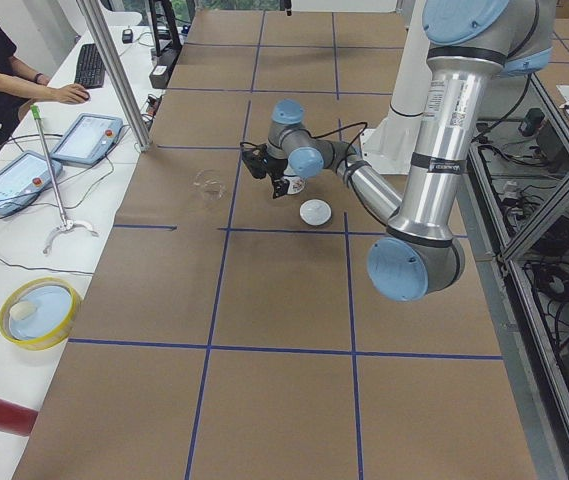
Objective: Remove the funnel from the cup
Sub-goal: 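Move the left gripper to the white lid and grasp its knob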
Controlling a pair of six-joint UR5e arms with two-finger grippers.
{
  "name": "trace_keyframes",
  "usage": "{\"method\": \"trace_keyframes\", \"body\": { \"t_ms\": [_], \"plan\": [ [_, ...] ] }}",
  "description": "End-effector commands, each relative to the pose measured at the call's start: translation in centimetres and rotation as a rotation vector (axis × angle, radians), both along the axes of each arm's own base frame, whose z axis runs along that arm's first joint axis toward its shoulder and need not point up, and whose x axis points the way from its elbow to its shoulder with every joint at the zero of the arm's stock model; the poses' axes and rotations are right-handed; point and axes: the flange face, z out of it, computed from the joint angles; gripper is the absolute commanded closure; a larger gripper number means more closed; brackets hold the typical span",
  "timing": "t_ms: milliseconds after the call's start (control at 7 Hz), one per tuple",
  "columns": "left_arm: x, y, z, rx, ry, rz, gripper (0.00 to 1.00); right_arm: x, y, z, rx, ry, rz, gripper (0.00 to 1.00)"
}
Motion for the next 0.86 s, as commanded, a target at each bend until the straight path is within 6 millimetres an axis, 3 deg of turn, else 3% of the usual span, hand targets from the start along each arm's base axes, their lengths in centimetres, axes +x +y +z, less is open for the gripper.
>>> {"method": "trace_keyframes", "body": {
  "t_ms": [0,286,571,714],
  "plan": [
    [4.2,6.5,1.3,-0.143,-0.015,-0.041,0.10,0.0,0.0,0.0,0.001,0.000,-0.001,0.00],
    [6.5,8.9,2.0,-0.219,-0.032,-0.046,0.09,0.0,0.0,0.0,0.000,0.000,0.000,0.00],
    [7.8,9.2,3.8,-0.263,-0.064,-0.061,0.09,0.0,0.0,0.0,0.000,0.000,0.000,0.00],
    [7.8,9.3,3.8,-0.259,-0.062,-0.057,0.11,0.0,0.0,0.0,0.001,0.000,-0.001,0.00]
  ]
}}
